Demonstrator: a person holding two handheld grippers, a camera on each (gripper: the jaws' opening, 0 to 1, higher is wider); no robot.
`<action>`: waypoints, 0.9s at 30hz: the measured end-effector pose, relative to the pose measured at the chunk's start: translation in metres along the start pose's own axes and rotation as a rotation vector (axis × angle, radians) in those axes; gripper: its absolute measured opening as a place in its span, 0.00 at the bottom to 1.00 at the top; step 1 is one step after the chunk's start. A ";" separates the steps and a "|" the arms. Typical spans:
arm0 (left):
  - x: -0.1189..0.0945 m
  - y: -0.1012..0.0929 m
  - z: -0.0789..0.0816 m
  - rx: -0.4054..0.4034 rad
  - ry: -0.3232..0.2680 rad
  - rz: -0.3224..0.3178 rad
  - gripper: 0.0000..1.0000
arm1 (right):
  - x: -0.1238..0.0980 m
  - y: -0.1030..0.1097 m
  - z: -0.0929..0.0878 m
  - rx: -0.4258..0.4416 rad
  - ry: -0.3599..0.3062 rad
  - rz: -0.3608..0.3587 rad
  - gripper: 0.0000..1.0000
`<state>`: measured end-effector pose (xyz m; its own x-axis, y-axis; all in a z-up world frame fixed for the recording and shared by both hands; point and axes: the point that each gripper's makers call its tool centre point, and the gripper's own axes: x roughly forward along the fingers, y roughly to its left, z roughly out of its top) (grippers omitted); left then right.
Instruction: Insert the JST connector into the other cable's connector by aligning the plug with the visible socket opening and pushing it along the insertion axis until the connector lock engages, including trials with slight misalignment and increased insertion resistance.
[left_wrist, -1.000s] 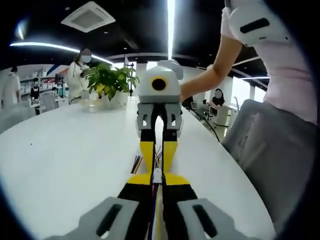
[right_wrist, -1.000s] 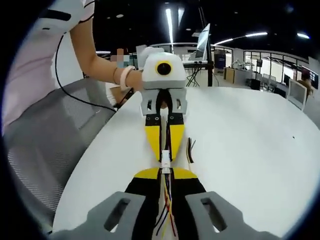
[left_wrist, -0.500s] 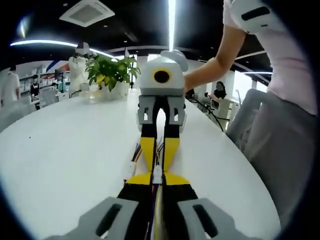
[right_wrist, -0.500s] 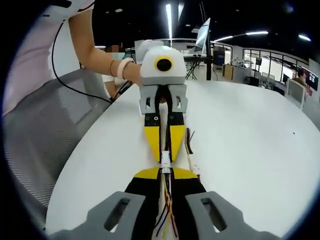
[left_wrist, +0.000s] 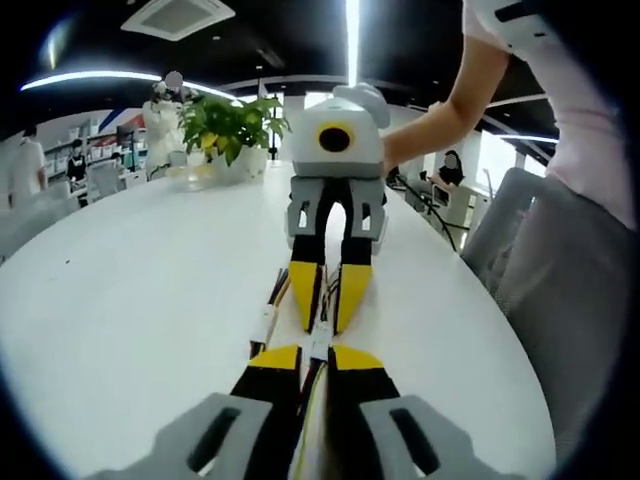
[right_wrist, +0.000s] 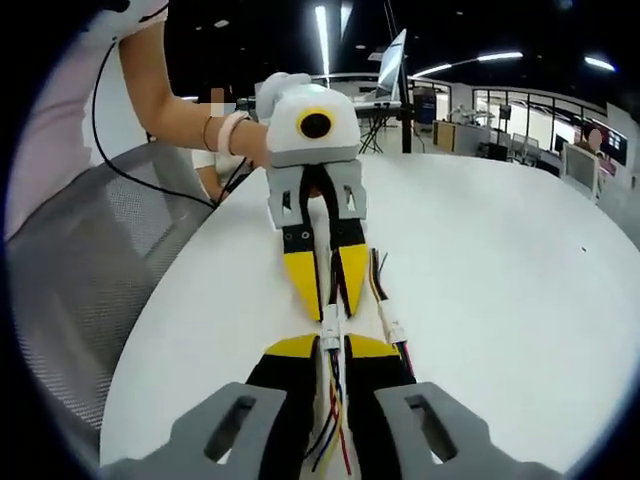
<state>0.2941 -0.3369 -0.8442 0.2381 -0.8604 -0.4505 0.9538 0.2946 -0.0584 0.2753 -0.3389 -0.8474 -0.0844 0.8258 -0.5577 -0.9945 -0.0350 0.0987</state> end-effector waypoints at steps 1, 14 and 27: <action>0.000 -0.001 0.000 -0.008 0.007 -0.001 0.07 | -0.002 -0.001 0.000 -0.002 0.009 -0.012 0.15; -0.022 -0.003 0.031 -0.044 -0.045 0.105 0.14 | -0.019 0.002 0.021 0.033 -0.024 -0.095 0.19; -0.055 -0.003 0.056 -0.122 -0.089 0.261 0.51 | -0.040 0.014 0.051 0.102 -0.075 -0.216 0.48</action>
<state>0.2883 -0.3135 -0.7689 0.4926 -0.7806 -0.3847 0.8307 0.5535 -0.0596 0.2675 -0.3433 -0.7818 0.1384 0.8476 -0.5122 -0.9771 0.2012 0.0688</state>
